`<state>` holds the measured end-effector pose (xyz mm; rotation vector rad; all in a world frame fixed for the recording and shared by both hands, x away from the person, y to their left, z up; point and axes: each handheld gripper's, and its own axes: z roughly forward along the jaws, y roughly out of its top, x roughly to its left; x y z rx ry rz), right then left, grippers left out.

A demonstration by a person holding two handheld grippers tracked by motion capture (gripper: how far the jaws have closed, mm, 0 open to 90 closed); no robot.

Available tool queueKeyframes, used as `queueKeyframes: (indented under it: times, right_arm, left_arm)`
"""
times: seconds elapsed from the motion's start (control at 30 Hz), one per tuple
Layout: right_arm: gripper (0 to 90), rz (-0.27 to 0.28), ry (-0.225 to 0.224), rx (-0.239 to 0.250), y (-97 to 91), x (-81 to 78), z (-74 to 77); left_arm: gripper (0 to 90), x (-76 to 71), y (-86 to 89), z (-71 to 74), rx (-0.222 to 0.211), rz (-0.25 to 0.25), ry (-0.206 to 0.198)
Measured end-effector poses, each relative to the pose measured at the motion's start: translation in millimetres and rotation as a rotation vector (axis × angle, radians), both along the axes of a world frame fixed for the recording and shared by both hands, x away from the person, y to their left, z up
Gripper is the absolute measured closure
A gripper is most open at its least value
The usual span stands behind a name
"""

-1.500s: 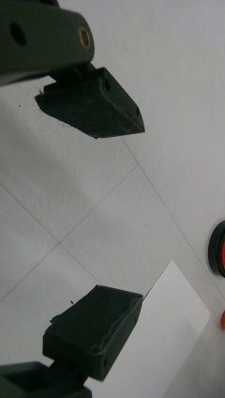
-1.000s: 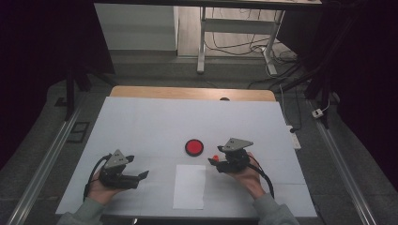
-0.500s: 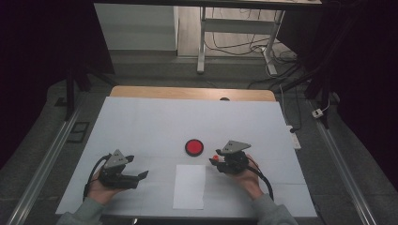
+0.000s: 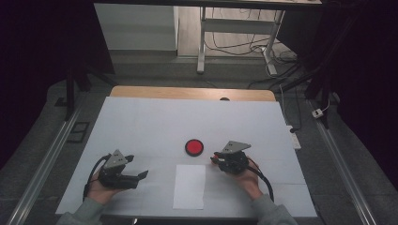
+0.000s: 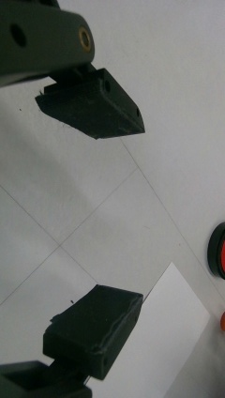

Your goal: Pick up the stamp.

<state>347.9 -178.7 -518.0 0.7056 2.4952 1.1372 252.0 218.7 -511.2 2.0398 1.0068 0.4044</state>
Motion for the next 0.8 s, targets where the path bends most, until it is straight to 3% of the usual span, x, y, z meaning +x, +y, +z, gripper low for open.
queueKeyframes:
  times: [0.17, 0.6, 0.8]
  right_arm:
    - [71.9, 0.003, -0.001, 0.004, 0.0, -0.4, 0.4]
    - [72.1, -0.013, -0.037, 0.084, -5.9, -3.3, 11.6]
    - [72.1, -0.02, -0.037, 0.09, -8.0, -3.0, 13.1]
  left_arm:
    - [17.7, 0.0, 0.1, 0.0, 0.002, 0.002, -0.002]
    - [17.8, -0.3, -1.0, -0.6, 0.006, -0.001, 0.0]
    - [17.8, 0.0, -1.1, -1.2, 0.007, 0.0, 0.002]
